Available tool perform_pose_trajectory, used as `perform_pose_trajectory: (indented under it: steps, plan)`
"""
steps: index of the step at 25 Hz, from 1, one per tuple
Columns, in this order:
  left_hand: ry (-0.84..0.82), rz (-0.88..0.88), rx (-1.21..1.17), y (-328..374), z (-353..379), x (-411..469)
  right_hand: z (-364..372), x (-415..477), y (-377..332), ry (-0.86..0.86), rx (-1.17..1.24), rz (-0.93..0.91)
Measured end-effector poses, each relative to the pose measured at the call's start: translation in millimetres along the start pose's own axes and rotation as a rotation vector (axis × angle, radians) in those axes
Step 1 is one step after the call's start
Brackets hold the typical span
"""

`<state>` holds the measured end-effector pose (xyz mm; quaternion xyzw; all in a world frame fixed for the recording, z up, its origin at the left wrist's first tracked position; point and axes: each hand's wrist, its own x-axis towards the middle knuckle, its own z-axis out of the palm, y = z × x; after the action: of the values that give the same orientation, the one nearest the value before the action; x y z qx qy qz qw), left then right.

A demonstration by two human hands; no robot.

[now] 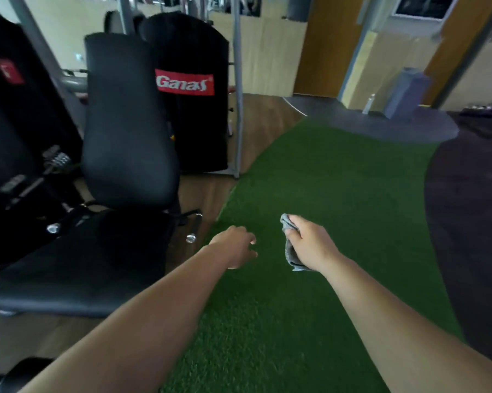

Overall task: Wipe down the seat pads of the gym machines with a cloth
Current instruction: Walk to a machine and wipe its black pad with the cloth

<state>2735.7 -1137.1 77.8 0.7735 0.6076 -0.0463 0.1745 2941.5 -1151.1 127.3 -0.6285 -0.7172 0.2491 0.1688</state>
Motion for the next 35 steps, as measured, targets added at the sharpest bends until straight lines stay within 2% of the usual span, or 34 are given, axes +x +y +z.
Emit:
perform_pose_trajectory:
  steps: [8,15,23,29,32,35]
  plan:
    - [0.07,-0.379,-0.138,-90,-19,56,34,168,-52,-0.282,0.008,-0.327]
    - [0.193,-0.775,-0.303,-136,1,52,92,276,-104,-0.554,-0.079,-0.647]
    - [0.332,-1.159,-0.406,-173,65,3,191,293,-167,-0.842,-0.124,-0.852]
    - [0.479,-1.319,-0.414,-204,110,-30,274,286,-198,-1.031,-0.141,-0.905]
    - [0.602,-1.415,-0.408,-223,138,-44,327,282,-217,-1.086,-0.148,-0.986]
    - [0.769,-1.513,-0.412,-238,169,-54,384,279,-228,-1.048,-0.088,-1.099]
